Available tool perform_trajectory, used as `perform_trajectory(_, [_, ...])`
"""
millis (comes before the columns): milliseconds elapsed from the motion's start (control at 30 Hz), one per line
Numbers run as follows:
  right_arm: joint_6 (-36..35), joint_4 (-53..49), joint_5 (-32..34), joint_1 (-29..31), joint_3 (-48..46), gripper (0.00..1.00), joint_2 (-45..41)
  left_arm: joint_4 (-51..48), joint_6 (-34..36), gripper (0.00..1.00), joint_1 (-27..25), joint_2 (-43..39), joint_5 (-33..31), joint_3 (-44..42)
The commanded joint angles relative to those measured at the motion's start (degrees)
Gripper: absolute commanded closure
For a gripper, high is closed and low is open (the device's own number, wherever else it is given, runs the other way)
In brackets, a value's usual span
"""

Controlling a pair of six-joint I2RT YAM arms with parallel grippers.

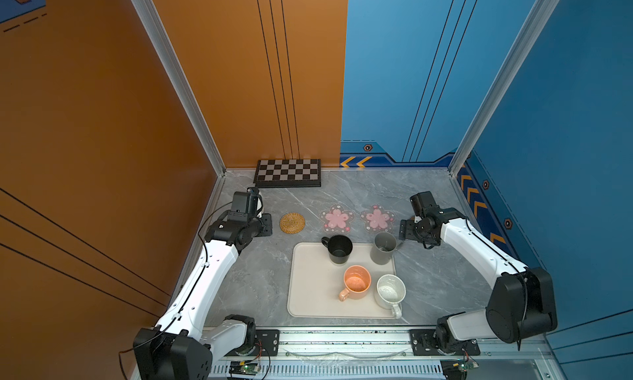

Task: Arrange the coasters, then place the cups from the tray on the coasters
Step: 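Lower right gripper over the grey mug on the tray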

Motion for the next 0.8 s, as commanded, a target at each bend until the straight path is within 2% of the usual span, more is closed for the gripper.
perform_trajectory(0, [1.1, -2.7, 1.4, 0.8, -1.1, 0.11, -0.4, -1.9, -0.2, 0.58, -1.5, 0.5, -2.1, 2.1])
perform_trajectory(767, [5.9, -7.0, 1.6, 8.4, -8.4, 0.11, -10.6, -2.0, 0.8, 0.58, -4.6, -1.5, -2.1, 1.0])
